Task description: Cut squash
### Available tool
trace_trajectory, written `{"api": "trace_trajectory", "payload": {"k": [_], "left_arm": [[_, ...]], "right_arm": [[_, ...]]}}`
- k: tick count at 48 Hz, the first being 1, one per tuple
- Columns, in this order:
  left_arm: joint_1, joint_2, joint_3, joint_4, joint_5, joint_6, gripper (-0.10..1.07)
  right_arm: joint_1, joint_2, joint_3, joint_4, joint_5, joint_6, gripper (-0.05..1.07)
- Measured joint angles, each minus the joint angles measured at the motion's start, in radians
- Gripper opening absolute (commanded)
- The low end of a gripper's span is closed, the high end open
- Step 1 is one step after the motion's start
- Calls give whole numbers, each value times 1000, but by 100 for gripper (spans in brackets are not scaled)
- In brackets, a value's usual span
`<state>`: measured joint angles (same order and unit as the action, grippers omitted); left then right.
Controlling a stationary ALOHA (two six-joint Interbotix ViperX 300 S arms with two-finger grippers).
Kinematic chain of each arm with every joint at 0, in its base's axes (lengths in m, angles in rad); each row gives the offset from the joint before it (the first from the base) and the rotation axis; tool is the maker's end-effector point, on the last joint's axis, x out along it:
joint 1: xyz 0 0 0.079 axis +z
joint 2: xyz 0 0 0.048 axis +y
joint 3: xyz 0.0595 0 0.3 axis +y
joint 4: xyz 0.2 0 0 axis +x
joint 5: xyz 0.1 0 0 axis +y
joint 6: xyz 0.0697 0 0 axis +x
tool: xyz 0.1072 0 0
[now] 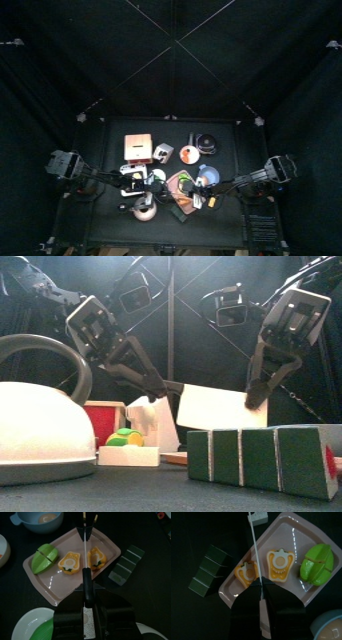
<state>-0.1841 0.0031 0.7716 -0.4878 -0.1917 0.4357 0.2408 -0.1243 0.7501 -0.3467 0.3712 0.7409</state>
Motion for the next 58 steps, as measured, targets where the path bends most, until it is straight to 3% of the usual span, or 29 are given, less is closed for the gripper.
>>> {"api": "trace_trajectory", "payload": {"k": [11, 22, 41, 58], "left_arm": [[-2, -67, 41, 2, -57, 0, 41], [-5, -77, 58, 2, -89, 0, 41], [-9, -77, 66, 0, -92, -2, 41], [-8, -77, 66, 2, -92, -2, 41]], "right_arm": [[-5, -51, 0, -32, -18, 0, 30], [-20, -57, 9, -34, -52, 0, 34], [-17, -57, 25, -26, -66, 3, 67], [-17, -55, 25, -25, -66, 3, 68]]}}
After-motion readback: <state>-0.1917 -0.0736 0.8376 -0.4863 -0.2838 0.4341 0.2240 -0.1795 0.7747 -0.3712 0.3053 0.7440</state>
